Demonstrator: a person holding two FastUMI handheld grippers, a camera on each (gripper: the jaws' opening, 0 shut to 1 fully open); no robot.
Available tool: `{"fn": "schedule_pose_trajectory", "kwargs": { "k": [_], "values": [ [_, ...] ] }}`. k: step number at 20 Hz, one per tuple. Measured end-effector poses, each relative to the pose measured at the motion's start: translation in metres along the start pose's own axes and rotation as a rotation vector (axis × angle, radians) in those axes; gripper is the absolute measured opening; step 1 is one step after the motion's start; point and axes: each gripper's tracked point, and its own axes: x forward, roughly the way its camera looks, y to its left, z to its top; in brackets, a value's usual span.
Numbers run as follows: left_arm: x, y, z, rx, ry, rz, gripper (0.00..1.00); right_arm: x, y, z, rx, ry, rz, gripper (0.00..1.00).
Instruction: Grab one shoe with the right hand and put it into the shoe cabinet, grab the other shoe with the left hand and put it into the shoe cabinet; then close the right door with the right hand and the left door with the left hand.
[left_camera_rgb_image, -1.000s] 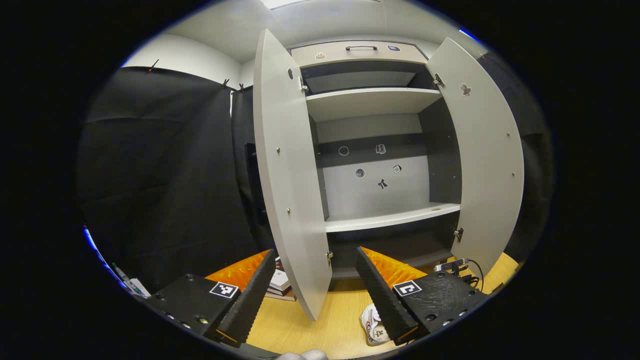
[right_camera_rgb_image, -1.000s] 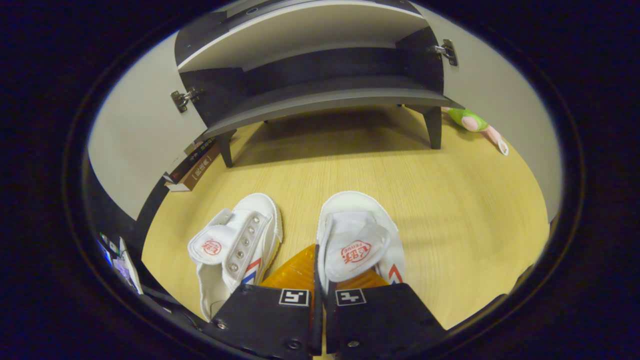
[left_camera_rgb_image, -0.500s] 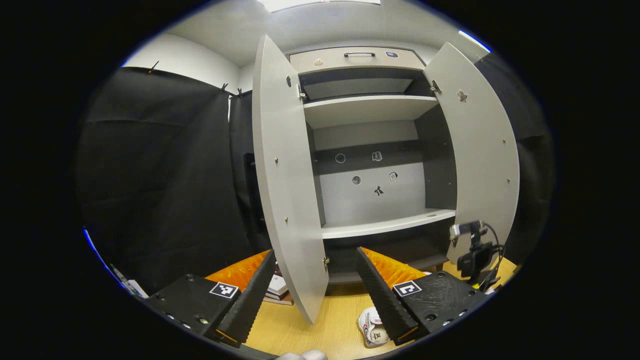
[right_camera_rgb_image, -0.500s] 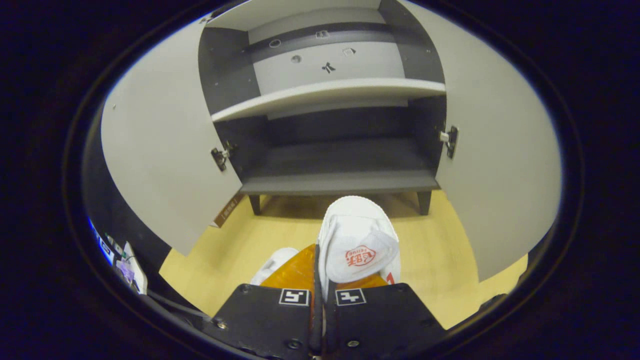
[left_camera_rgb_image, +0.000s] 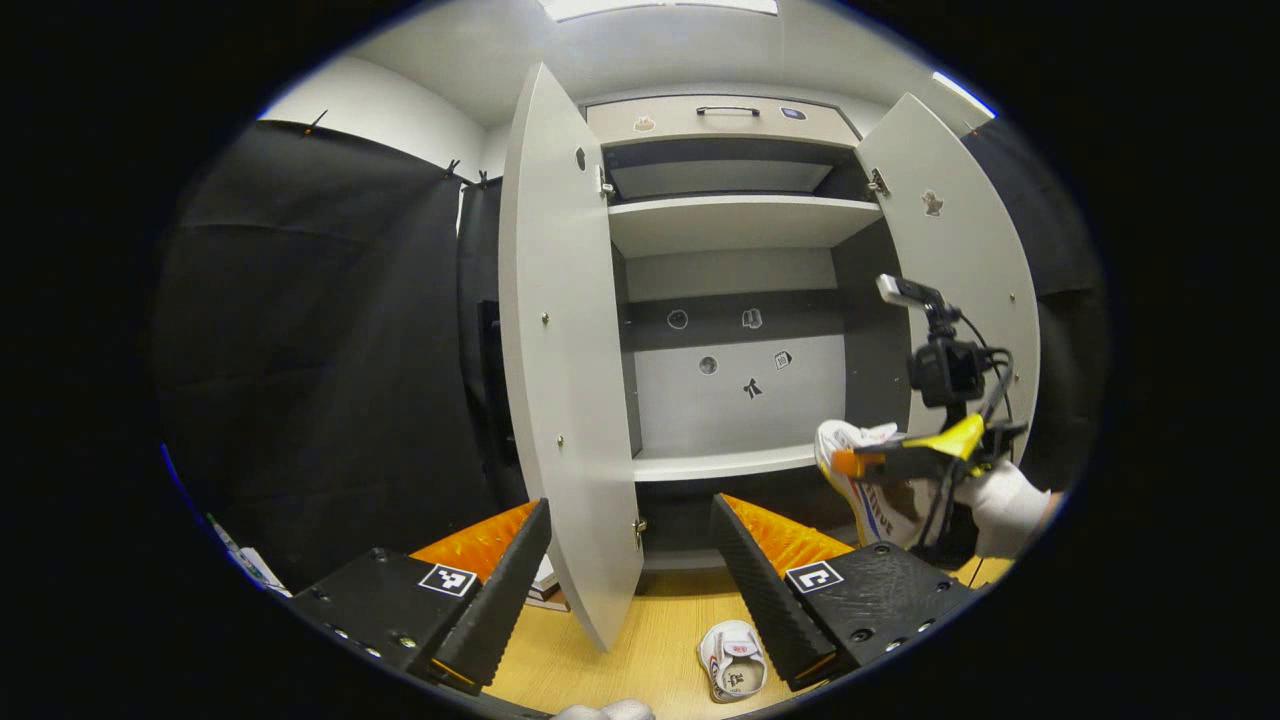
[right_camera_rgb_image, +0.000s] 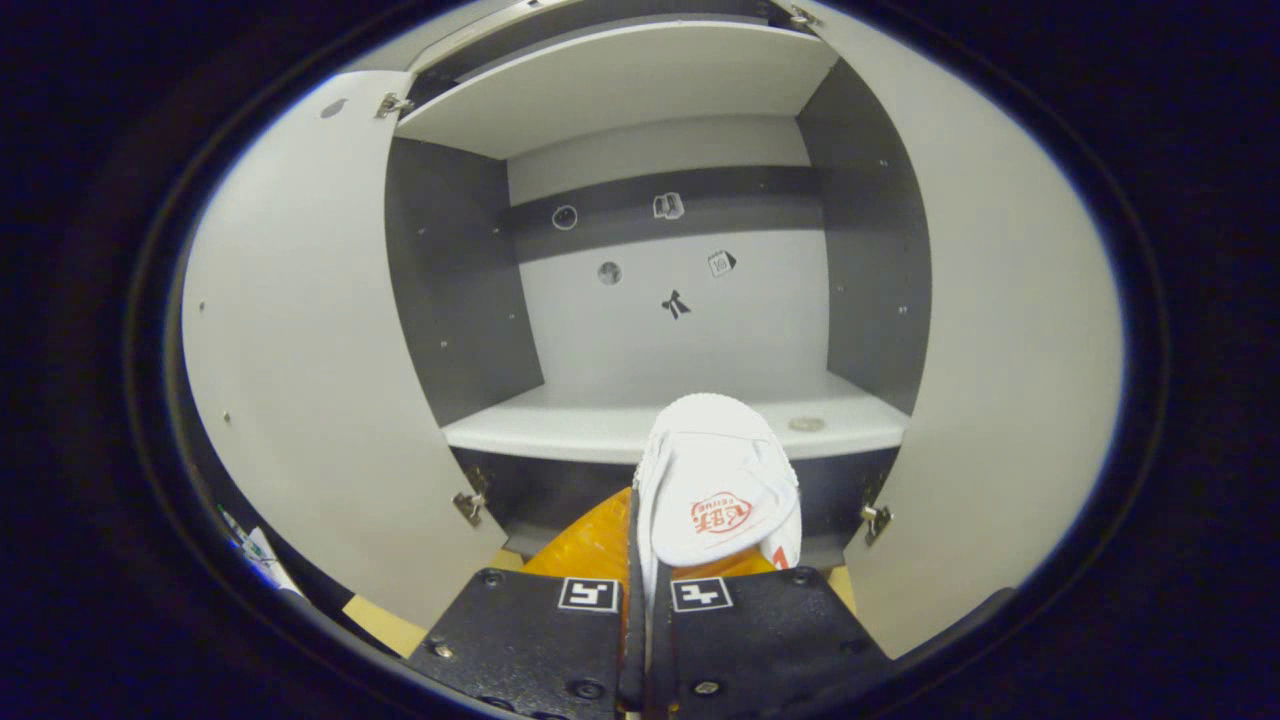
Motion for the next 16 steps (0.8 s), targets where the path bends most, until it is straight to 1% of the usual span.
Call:
{"fn": "schedule_pose_trajectory", "kwargs": {
  "k": [3, 4, 5, 9, 11, 13, 16],
  "values": [
    [0.005, -0.002, -0.005, -0.001, 0.020, 0.013, 1.00, 0.033, -0.003, 0.040, -0.010, -0.032, -0.006, 0.06],
    [0.006, -0.002, -0.006, -0.002, 0.025, 0.018, 1.00, 0.044, -0.005, 0.049, -0.019, -0.039, -0.007, 0.06],
    [0.006, -0.003, -0.005, -0.005, 0.028, 0.023, 0.96, 0.056, -0.008, 0.058, -0.027, -0.046, -0.014, 0.06],
    [0.008, -0.004, -0.001, 0.008, 0.033, 0.054, 0.96, 0.114, -0.015, 0.087, -0.040, -0.051, -0.034, 0.06],
    [0.008, -0.005, 0.000, 0.010, 0.036, 0.074, 0.96, 0.138, -0.025, 0.091, -0.066, -0.031, -0.058, 0.06],
    [0.006, -0.005, 0.000, 0.017, 0.038, 0.094, 0.96, 0.160, -0.030, 0.090, -0.065, -0.004, -0.070, 0.06],
    [0.000, -0.005, -0.002, 0.025, 0.040, 0.132, 0.96, 0.184, -0.033, 0.083, -0.043, 0.059, -0.063, 0.06]
  ]
}}
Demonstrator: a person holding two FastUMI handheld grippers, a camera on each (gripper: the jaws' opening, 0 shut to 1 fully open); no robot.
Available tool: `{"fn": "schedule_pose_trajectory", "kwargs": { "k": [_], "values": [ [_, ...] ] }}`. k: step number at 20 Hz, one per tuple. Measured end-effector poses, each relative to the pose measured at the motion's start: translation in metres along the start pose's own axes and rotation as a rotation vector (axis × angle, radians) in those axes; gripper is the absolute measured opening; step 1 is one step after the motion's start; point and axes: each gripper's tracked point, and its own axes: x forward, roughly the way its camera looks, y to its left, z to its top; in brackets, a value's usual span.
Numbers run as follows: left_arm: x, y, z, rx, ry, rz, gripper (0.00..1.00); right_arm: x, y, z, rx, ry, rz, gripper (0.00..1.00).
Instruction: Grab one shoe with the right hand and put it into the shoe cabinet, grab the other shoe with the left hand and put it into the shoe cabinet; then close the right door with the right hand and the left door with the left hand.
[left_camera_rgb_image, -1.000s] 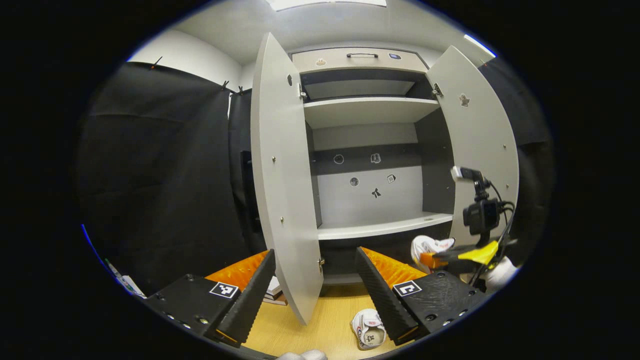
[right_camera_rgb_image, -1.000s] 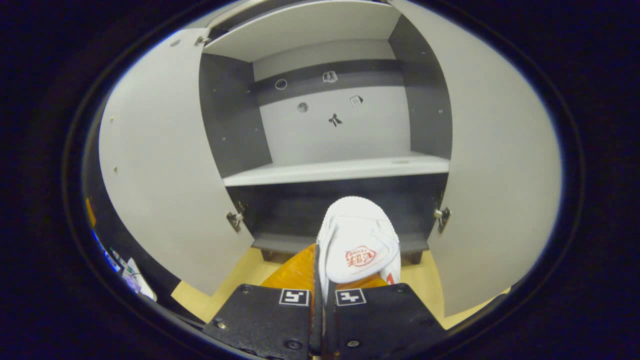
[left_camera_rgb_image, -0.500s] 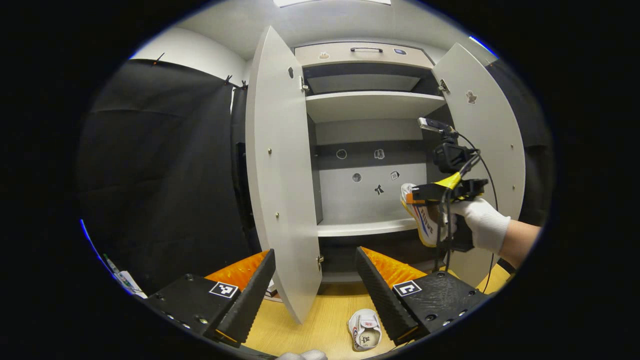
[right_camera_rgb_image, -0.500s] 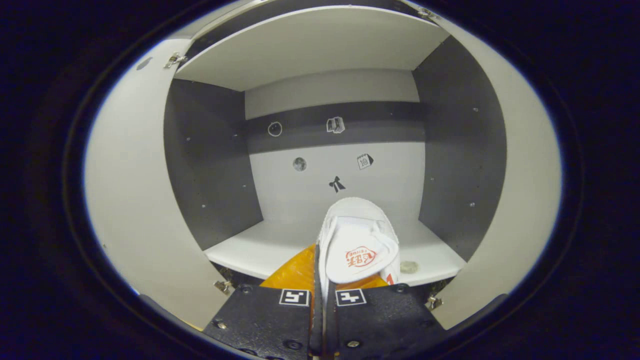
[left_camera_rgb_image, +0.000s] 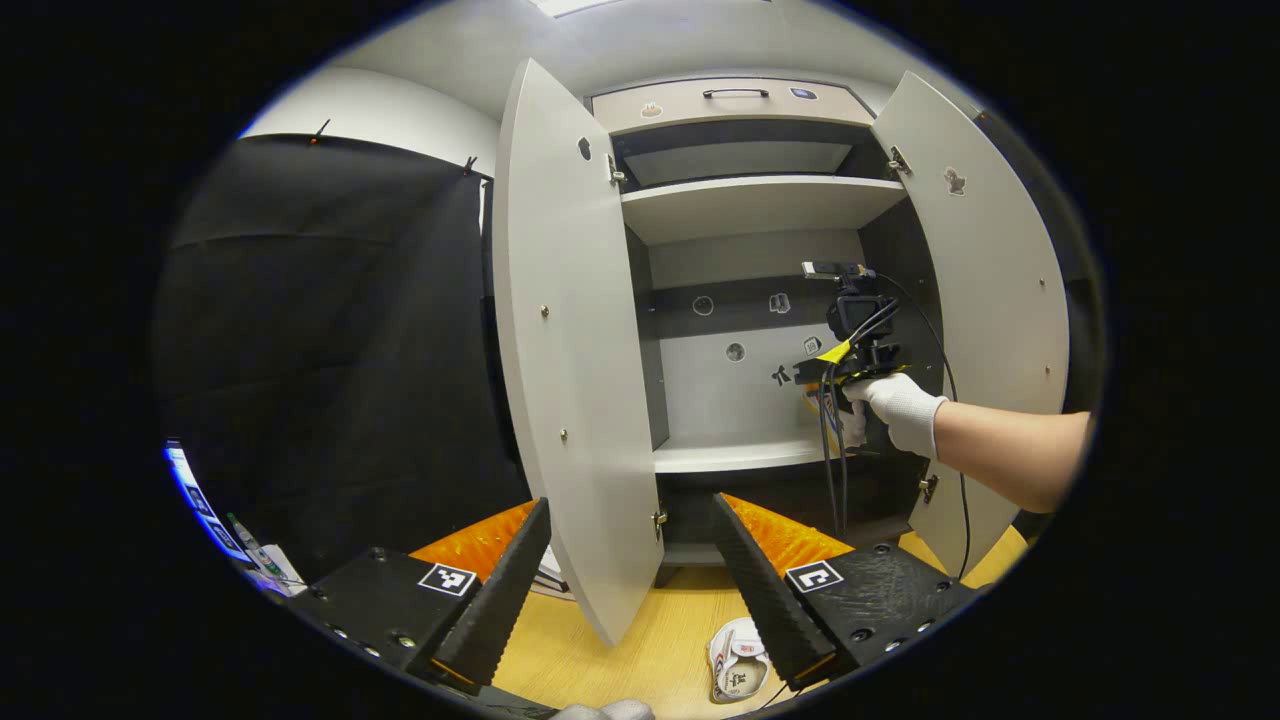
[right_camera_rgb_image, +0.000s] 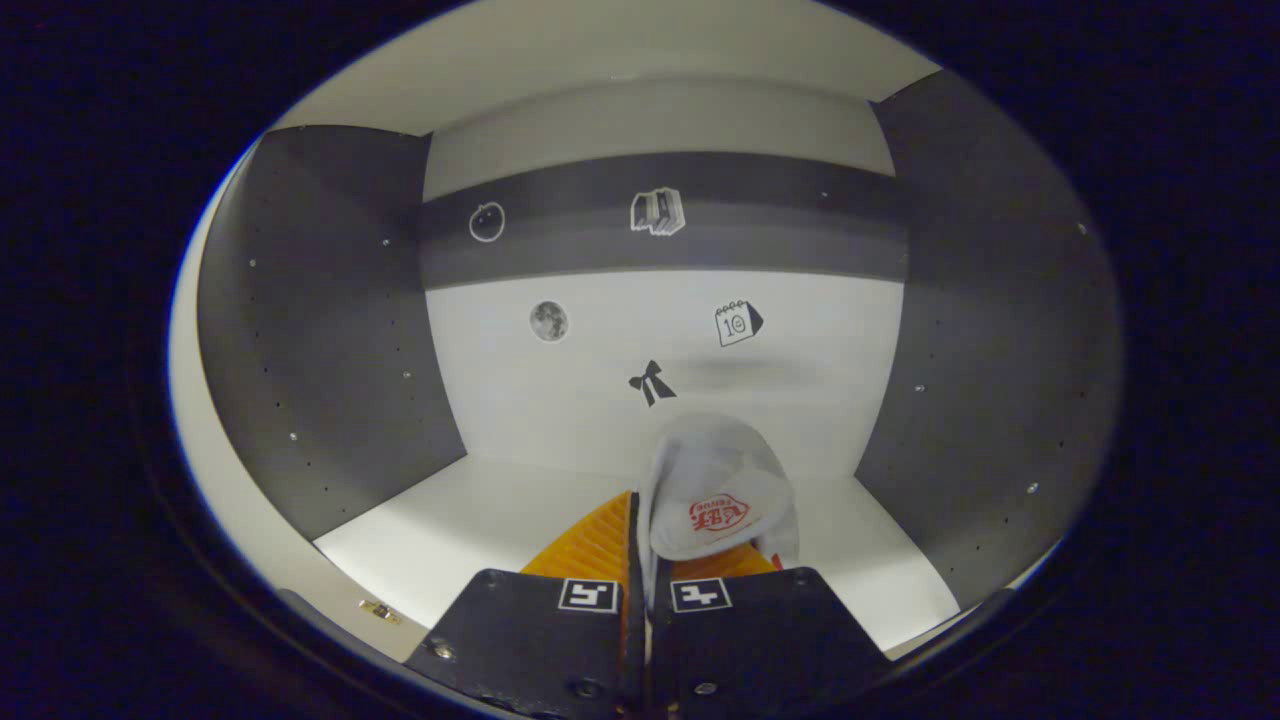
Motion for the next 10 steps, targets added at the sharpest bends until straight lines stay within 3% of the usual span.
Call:
{"fn": "schedule_pose_trajectory", "kwargs": {
  "k": [5, 10],
  "values": [
    [-0.006, -0.003, 0.002, -0.007, -0.001, 0.019, 0.96, 0.027, -0.011, -0.028, -0.011, 0.230, -0.043, 0.06],
    [-0.008, -0.004, 0.007, -0.033, -0.015, 0.022, 1.00, 0.032, 0.002, -0.045, -0.007, 0.412, 0.017, 0.16]
  ]
}}
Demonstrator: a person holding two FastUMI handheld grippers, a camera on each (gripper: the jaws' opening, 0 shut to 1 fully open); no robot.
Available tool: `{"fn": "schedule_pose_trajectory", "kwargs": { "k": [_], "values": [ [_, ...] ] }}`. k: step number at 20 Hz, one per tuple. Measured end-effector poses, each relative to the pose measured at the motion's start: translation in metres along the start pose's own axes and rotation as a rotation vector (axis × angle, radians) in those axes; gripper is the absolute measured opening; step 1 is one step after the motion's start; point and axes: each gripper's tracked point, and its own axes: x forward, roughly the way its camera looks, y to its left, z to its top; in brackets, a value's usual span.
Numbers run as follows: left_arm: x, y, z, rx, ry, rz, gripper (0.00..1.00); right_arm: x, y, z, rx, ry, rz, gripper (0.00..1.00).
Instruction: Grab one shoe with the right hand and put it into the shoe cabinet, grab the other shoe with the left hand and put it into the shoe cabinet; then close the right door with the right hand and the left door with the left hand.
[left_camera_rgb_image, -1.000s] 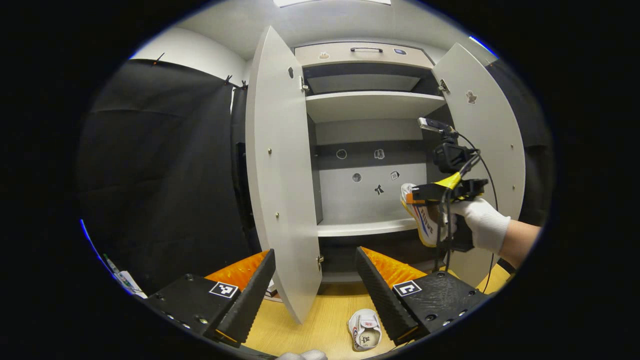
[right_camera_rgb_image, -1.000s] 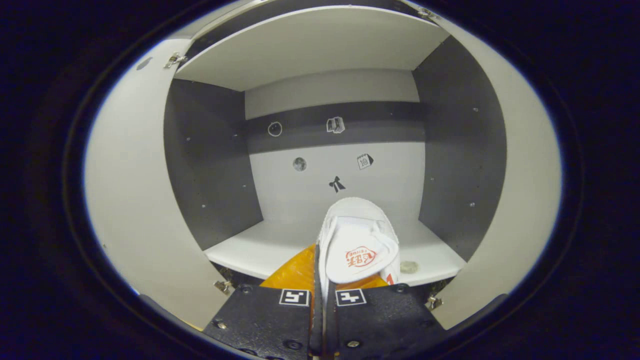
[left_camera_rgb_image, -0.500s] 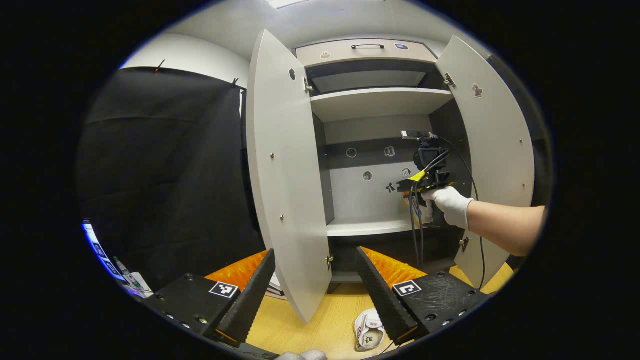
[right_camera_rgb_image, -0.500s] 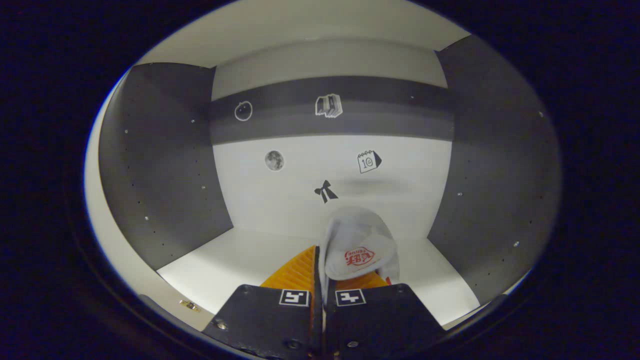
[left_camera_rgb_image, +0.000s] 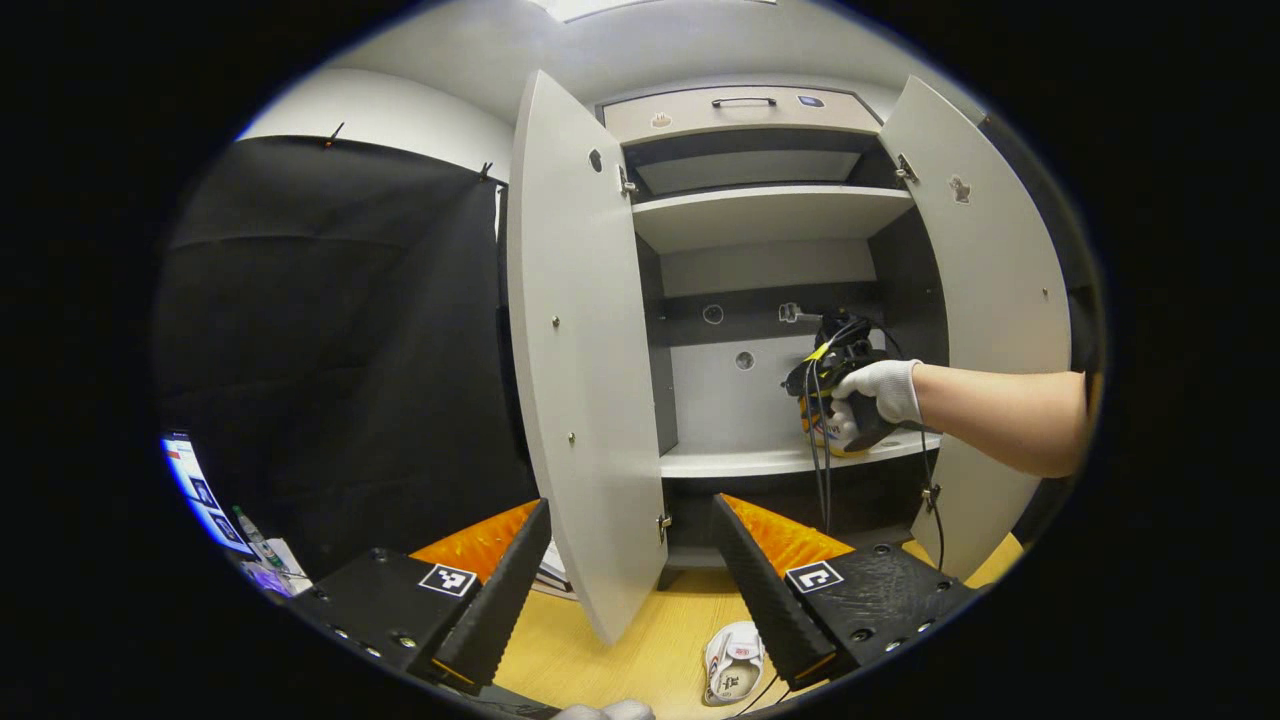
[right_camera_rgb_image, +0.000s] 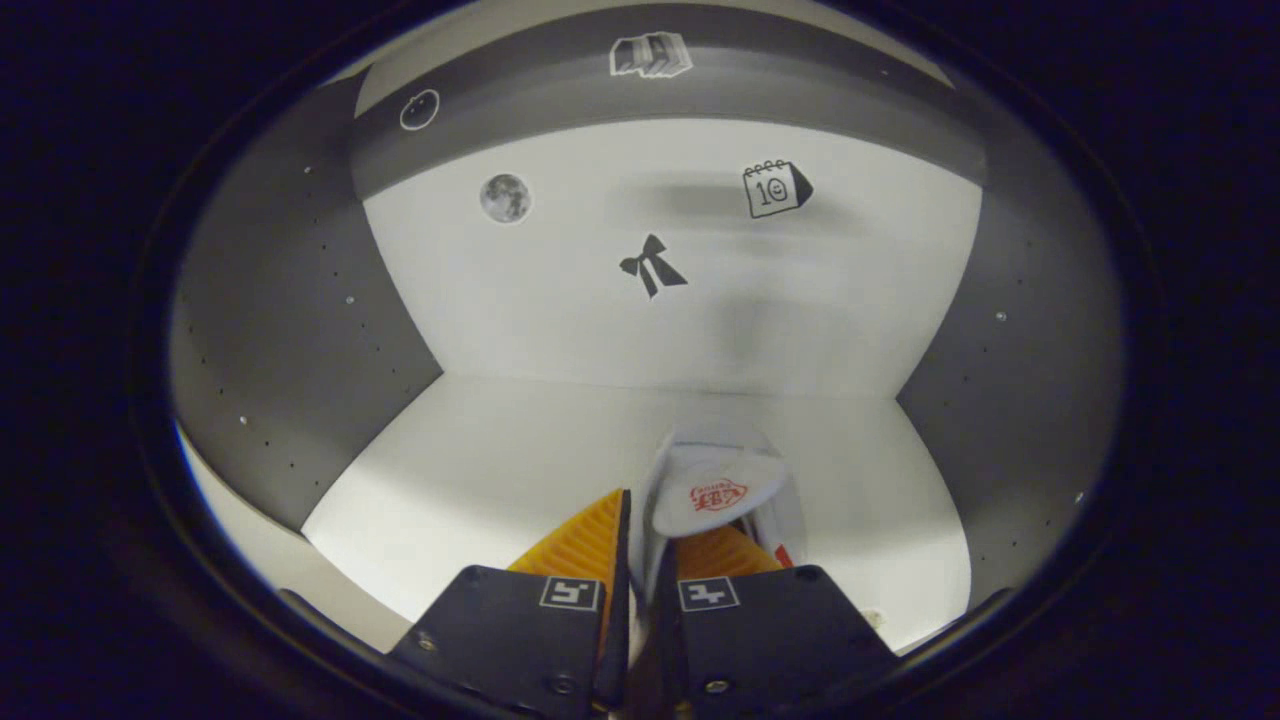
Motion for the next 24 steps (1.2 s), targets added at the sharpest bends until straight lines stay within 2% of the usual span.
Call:
{"fn": "schedule_pose_trajectory", "kwargs": {
  "k": [1, 5, 6, 7, 8, 9, 10, 11, 12, 13, 14, 15, 17, 18, 20, 21, 23, 24],
  "values": [
    [-0.002, -0.001, 0.000, -0.010, -0.004, -0.003, 0.96, 0.000, 0.000, 0.000, 0.002, 0.002, -0.005, 0.16],
    [-0.005, 0.005, 0.005, 0.002, -0.029, 0.004, 0.96, -0.011, -0.008, 0.006, 0.034, -0.041, -0.033, 0.22],
    [-0.006, 0.006, 0.005, 0.002, -0.030, 0.001, 0.96, -0.017, -0.010, 0.007, 0.038, -0.059, -0.042, 0.26],
    [-0.008, 0.007, 0.005, -0.001, -0.028, -0.002, 1.00, -0.022, -0.010, 0.009, 0.043, -0.083, -0.045, 0.34],
    [-0.011, 0.008, 0.004, -0.003, -0.031, -0.005, 1.00, -0.026, -0.009, 0.008, 0.036, -0.106, -0.044, 0.35],
    [-0.012, 0.009, 0.006, -0.002, -0.036, -0.007, 0.96, -0.036, -0.007, 0.007, 0.029, -0.127, -0.036, 0.41],
    [-0.012, 0.011, 0.007, 0.003, -0.041, -0.009, 1.00, -0.043, -0.006, 0.006, 0.023, -0.165, -0.037, 0.51],
    [-0.012, 0.013, 0.008, 0.009, -0.044, -0.012, 0.96, -0.054, -0.007, 0.007, 0.017, -0.218, -0.048, 0.55],
    [-0.012, 0.015, 0.008, 0.013, -0.049, -0.017, 1.00, -0.066, -0.010, 0.007, 0.012, -0.269, -0.072, 0.59],
    [-0.013, 0.017, 0.007, 0.016, -0.049, -0.021, 0.96, -0.082, -0.013, 0.008, 0.008, -0.322, -0.091, 0.59],
    [-0.013, 0.018, 0.007, 0.018, -0.049, -0.027, 0.96, -0.096, -0.016, 0.003, 0.007, -0.374, -0.111, 0.67],
    [-0.014, 0.020, 0.006, 0.016, -0.051, -0.035, 1.00, -0.111, -0.018, 0.002, 0.008, -0.420, -0.125, 0.85],
    [-0.014, 0.022, 0.004, 0.013, -0.052, -0.050, 1.00, -0.141, -0.016, -0.011, 0.000, -0.486, -0.119, 1.00],
    [-0.015, 0.024, 0.002, 0.016, -0.052, -0.056, 0.96, -0.155, -0.011, -0.017, -0.009, -0.516, -0.099, 1.00],
    [-0.016, 0.026, -0.003, 0.019, -0.054, -0.075, 1.00, -0.186, -0.004, -0.036, -0.019, -0.563, -0.075, 1.00],
    [-0.015, 0.026, -0.005, 0.020, -0.052, -0.086, 0.96, -0.204, -0.002, -0.046, -0.021, -0.592, -0.069, 1.00],
    [-0.017, 0.026, -0.011, 0.022, -0.046, -0.112, 0.96, -0.242, 0.003, -0.066, -0.048, -0.663, -0.073, 1.00],
    [-0.018, 0.026, -0.013, 0.023, -0.044, -0.125, 1.00, -0.261, 0.005, -0.075, -0.065, -0.705, -0.077, 1.00]
  ]
}}
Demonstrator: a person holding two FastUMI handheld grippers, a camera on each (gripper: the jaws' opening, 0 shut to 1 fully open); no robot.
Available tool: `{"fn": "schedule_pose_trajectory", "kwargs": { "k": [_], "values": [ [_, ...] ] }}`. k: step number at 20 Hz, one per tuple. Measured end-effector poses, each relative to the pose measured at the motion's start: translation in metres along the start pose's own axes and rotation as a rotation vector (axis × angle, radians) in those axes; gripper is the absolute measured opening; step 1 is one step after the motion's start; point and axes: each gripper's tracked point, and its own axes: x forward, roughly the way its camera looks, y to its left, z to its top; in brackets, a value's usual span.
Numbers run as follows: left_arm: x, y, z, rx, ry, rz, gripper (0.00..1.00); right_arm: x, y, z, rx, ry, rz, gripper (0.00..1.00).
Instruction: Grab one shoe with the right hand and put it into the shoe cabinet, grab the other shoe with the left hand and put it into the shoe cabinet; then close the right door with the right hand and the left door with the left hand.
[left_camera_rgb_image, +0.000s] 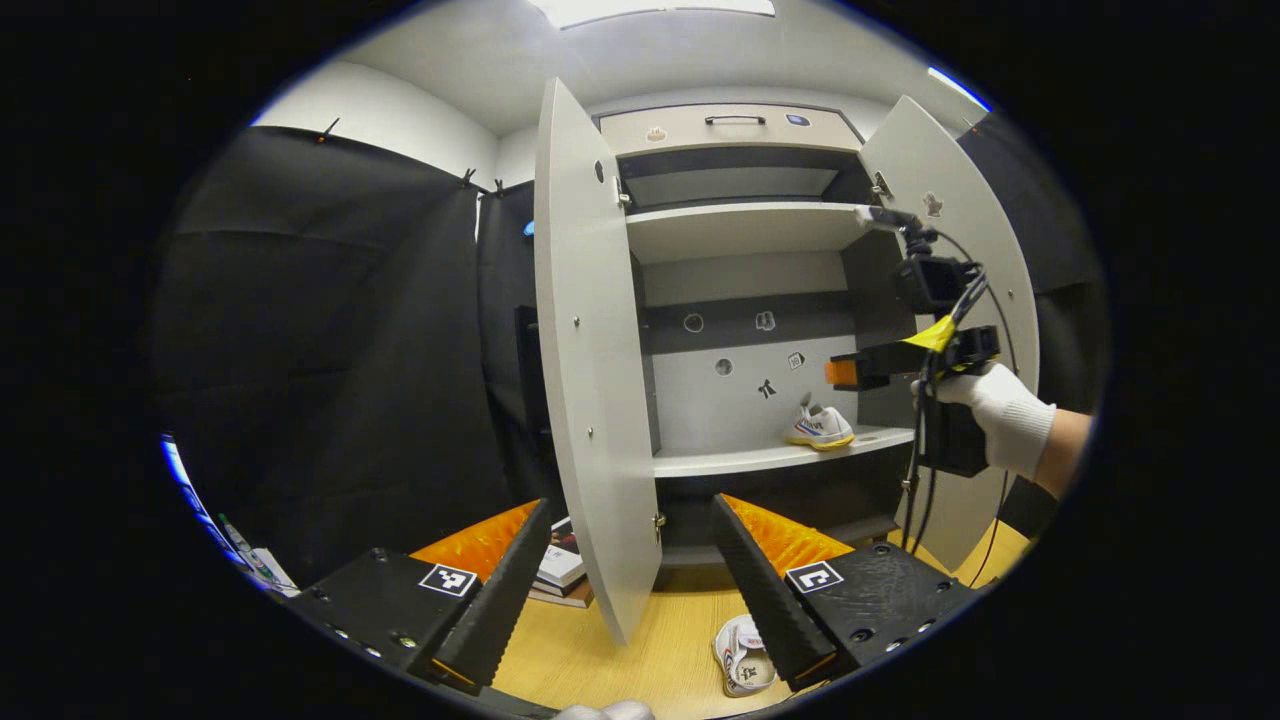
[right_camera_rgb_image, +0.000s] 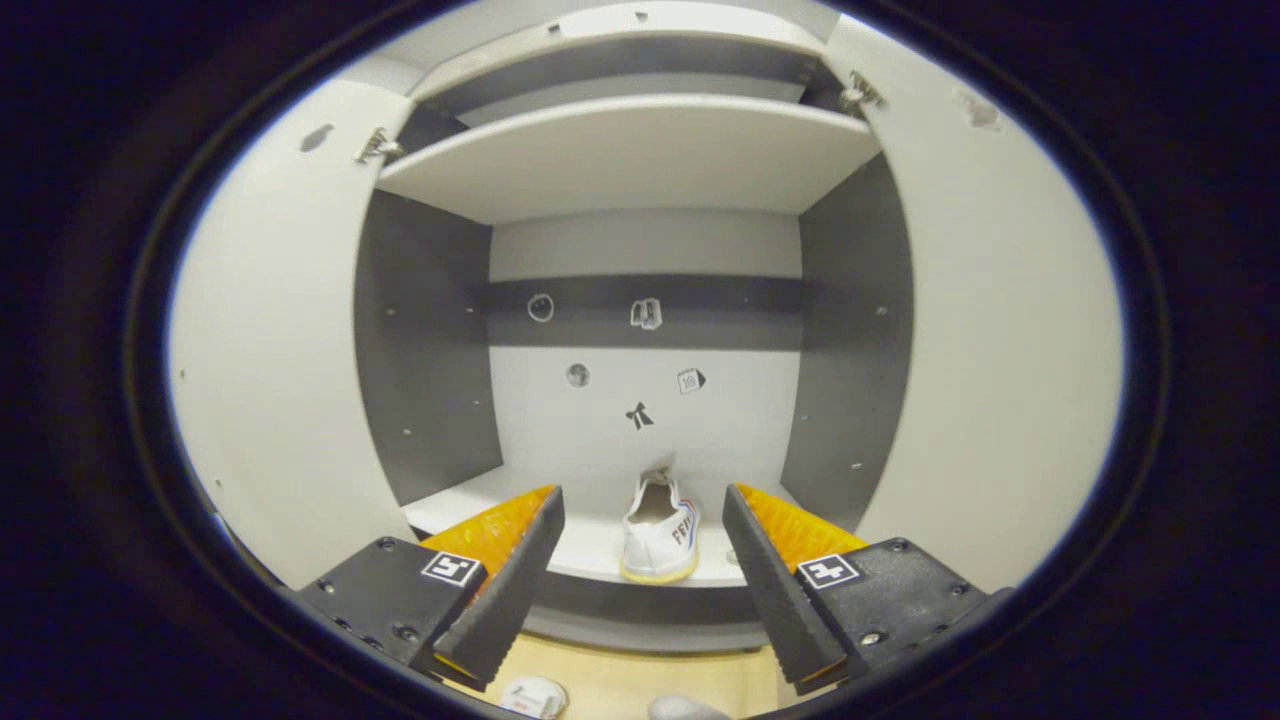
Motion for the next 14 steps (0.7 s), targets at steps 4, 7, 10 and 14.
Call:
{"fn": "schedule_pose_trajectory", "kwargs": {
  "k": [4, 7, 10, 14],
  "values": [
    [0.000, -0.004, -0.013, 0.004, 0.003, -0.058, 0.96, -0.083, 0.005, 0.001, -0.018, -0.063, 0.006, 1.00],
    [-0.004, -0.008, -0.027, 0.014, 0.010, -0.100, 1.00, -0.131, -0.004, -0.010, -0.003, -0.075, -0.017, 1.00],
    [-0.006, -0.015, -0.049, 0.023, 0.026, -0.140, 0.96, -0.171, -0.020, -0.028, -0.006, -0.070, -0.070, 1.00],
    [-0.012, -0.034, -0.116, 0.059, 0.121, -0.205, 0.96, -0.209, -0.036, -0.053, -0.002, -0.007, -0.127, 1.00]
  ]
}}
